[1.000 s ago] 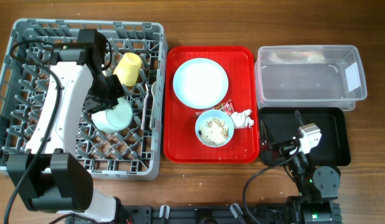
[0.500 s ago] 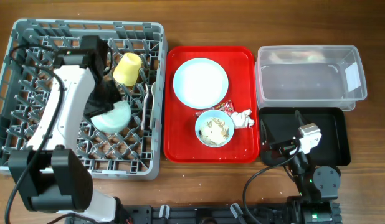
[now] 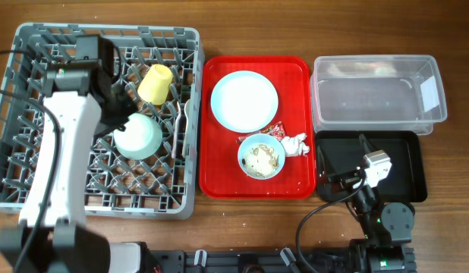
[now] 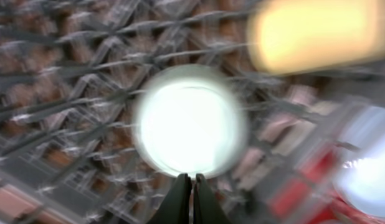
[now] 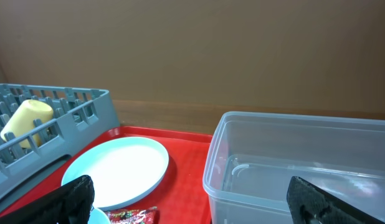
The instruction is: Sort waste into correct bins and load items into the dishwasher rack
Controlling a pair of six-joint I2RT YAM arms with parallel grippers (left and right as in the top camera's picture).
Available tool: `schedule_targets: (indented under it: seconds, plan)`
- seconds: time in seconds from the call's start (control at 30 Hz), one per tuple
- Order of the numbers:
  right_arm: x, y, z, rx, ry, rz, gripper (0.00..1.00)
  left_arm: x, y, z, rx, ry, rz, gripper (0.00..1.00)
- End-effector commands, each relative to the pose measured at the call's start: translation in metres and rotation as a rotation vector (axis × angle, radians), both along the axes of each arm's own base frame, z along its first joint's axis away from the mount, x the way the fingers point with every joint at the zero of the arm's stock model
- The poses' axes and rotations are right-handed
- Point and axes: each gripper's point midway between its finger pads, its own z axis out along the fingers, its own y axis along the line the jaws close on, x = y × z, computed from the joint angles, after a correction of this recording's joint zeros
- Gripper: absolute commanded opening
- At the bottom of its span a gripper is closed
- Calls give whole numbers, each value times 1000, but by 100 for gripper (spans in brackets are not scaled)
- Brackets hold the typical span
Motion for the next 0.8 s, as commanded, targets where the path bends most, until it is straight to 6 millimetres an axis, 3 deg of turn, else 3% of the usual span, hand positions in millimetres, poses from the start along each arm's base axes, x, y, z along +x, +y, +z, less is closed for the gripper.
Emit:
schedule_targets:
  seconds: [0.0,0.23,0.3,0.37,0.47,0.63,0.73,0.77]
  plan:
    - [0,2,0,-3,-4,8,100,12,-74,35,-201,-157,-167,9]
    - [0,2,0,-3,-4,8,100,24,-164,30,-212,-225,-416,29]
    - [0,2,0,-3,-4,8,100,24,-186,21,-216,-212,-469,30]
    - [0,2,0,-3,-4,8,100,24,-204,10,-218,-196,-509,37]
    - [0,2,0,-3,-4,8,100,25,-231,-17,-214,-151,-564,40]
    - [0,2,0,-3,-4,8,100,35,-244,-59,-155,-95,-582,36]
    - [0,2,0,-3,-4,8,100,39,-244,-70,-145,-81,-576,13]
    - [0,2,0,-3,-4,8,100,40,-242,-69,-141,-83,-572,10]
